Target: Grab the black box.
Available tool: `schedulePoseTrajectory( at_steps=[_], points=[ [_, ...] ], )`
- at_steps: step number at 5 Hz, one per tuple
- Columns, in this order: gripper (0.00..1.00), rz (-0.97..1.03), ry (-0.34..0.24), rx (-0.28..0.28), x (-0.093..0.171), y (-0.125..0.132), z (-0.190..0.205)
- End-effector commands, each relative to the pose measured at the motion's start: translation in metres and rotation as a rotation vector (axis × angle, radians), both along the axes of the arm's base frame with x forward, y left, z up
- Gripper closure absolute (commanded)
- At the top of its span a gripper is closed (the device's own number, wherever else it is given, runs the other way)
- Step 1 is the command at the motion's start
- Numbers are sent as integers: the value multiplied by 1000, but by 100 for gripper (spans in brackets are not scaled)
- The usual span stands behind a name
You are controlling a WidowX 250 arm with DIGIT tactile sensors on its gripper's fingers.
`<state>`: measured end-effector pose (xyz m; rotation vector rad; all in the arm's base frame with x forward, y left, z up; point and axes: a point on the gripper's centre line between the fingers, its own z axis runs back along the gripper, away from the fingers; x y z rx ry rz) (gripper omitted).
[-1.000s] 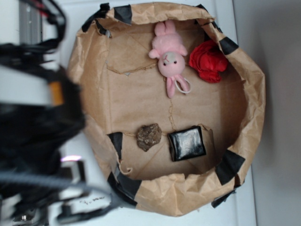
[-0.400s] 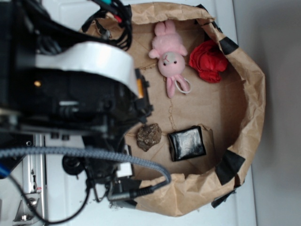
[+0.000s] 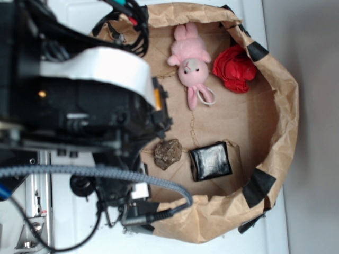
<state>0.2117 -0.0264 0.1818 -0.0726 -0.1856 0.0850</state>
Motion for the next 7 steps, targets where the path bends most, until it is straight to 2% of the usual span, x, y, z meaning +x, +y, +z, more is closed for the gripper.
schedulePoseTrajectory(
  at_steps=[1, 2, 3, 4, 5, 6, 7],
  points=[
    [0, 131, -72, 129, 62, 13, -44],
    [0, 165, -70, 176, 78, 18, -62],
    [0, 163, -83, 198, 79, 22, -78],
    [0, 104, -92, 205, 71, 16, -101],
    [0, 60, -59, 163, 69, 4, -116],
    [0, 34, -74, 127, 68, -14, -115],
    [0, 23, -48, 82, 75, -31, -113]
  ],
)
